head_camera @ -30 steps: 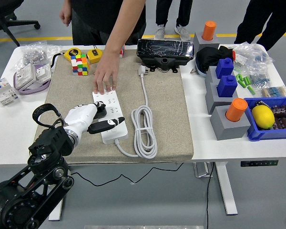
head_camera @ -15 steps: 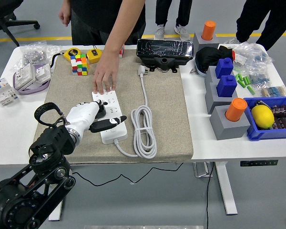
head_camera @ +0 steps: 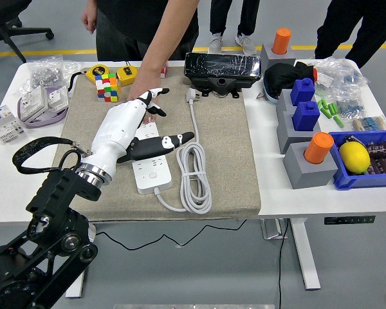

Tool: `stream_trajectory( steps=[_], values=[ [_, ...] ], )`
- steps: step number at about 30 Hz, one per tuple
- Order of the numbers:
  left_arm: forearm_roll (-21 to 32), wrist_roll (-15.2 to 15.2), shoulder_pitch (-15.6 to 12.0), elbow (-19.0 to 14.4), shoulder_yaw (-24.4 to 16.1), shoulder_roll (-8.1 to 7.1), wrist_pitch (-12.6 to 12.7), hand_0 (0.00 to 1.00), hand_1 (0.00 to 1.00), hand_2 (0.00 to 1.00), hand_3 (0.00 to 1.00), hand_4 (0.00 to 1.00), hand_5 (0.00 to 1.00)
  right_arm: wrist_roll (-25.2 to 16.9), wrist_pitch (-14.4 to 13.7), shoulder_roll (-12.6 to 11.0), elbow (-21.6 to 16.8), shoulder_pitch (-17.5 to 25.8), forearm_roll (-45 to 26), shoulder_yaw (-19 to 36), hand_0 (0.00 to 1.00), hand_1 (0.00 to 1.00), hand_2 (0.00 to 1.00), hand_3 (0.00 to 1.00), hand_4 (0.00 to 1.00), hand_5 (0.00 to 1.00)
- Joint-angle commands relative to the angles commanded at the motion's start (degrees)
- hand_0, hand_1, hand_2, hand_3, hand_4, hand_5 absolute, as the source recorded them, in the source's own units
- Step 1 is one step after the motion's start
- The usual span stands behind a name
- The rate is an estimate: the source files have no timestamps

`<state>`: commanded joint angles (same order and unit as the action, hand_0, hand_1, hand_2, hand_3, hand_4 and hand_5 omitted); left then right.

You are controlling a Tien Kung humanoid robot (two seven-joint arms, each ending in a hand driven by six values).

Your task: Pick up the plug,place it near the board,insert it into the board,press the button

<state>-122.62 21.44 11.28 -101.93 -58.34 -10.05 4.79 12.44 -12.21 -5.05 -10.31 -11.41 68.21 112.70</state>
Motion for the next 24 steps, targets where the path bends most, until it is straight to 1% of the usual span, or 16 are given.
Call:
stream_trajectory(
  steps=[1,2,7,8,10,11,12,13,14,16,18,19,24],
  values=[
    [0.1,0.3,0.0,0.0,-0.2,-0.31,-1.7,0.284,0.180,0.209,0.856,0.626,0.029,0.0,0.0,0.0,0.0,0.0,0.0,0.0,0.783,0.693,0.710,0.755,0.998,0.998],
    [0.1,0.5,-0.1,0.0,-0.2,-0.62,-3.3,0.213,0.034,0.118,0.725,0.632,0.002,0.1,0.0,0.0,0.0,0.1,0.1,0.0,0.783,0.693,0.709,0.755,0.998,0.998],
    [-1.3,1.5,0.2,0.0,-0.1,-1.79,-13.3,0.213,0.034,0.118,0.725,0.632,0.002,0.3,0.0,-0.1,0.0,0.1,0.2,0.1,0.783,0.693,0.709,0.755,0.998,0.998],
    [-2.2,2.0,0.4,0.0,0.1,-1.99,-15.9,0.207,0.014,0.111,0.796,0.572,0.002,0.3,-0.1,-0.1,0.0,0.0,0.2,0.1,0.782,0.693,0.709,0.755,0.998,0.998],
    [-2.7,2.6,0.5,0.0,0.2,-2.18,-20.2,0.207,0.014,0.111,0.796,0.572,0.002,0.3,-0.1,-0.1,0.0,-0.1,0.2,0.1,0.782,0.693,0.709,0.755,0.998,0.998],
    [-2.9,3.4,0.5,0.0,0.3,-2.36,-22.8,0.207,0.014,0.111,0.796,0.572,0.002,0.2,-0.2,-0.1,0.0,-0.1,0.1,0.0,0.782,0.693,0.709,0.755,0.998,0.998],
    [-3.0,3.9,0.6,0.0,0.4,-2.48,-24.8,0.207,0.014,0.111,0.796,0.572,0.002,0.2,-0.2,-0.1,0.0,-0.1,0.1,-0.1,0.782,0.693,0.709,0.755,0.998,0.998],
    [-3.2,4.5,0.6,0.0,0.4,-2.59,-26.8,0.198,0.011,0.116,0.811,0.616,0.002,0.2,-0.2,-0.2,0.0,-0.1,0.2,0.0,0.782,0.693,0.709,0.755,0.998,0.998],
    [-3.1,5.0,0.6,0.0,0.5,-2.74,-29.1,0.198,0.011,0.116,0.811,0.616,0.002,0.2,-0.2,-0.1,0.0,-0.1,0.2,0.0,0.782,0.693,0.709,0.755,0.998,0.998],
    [-2.9,5.3,0.5,0.0,0.6,-2.86,-30.4,0.198,0.011,0.116,0.811,0.616,0.002,0.3,-0.2,-0.2,0.0,0.0,0.2,0.0,0.782,0.693,0.709,0.755,0.998,0.998],
    [-3.7,5.7,0.6,0.2,0.9,-2.90,-30.1,0.198,0.011,0.116,0.811,0.616,0.002,0.4,-0.1,-0.2,0.0,0.1,0.5,0.1,0.782,0.693,0.709,0.755,0.998,0.998],
    [-4.2,5.5,0.6,0.9,0.9,-2.74,-29.6,0.200,0.011,0.117,0.806,0.630,0.002,0.4,-0.1,-0.2,0.0,0.1,0.4,0.1,0.782,0.693,0.709,0.755,0.998,0.998],
    [-4.4,4.4,0.6,3.6,1.0,-2.03,-28.6,0.200,0.011,0.117,0.806,0.630,0.002,0.4,-0.1,-0.3,0.0,-0.2,0.3,0.0,0.782,0.693,0.709,0.755,0.998,0.998]
  ],
)
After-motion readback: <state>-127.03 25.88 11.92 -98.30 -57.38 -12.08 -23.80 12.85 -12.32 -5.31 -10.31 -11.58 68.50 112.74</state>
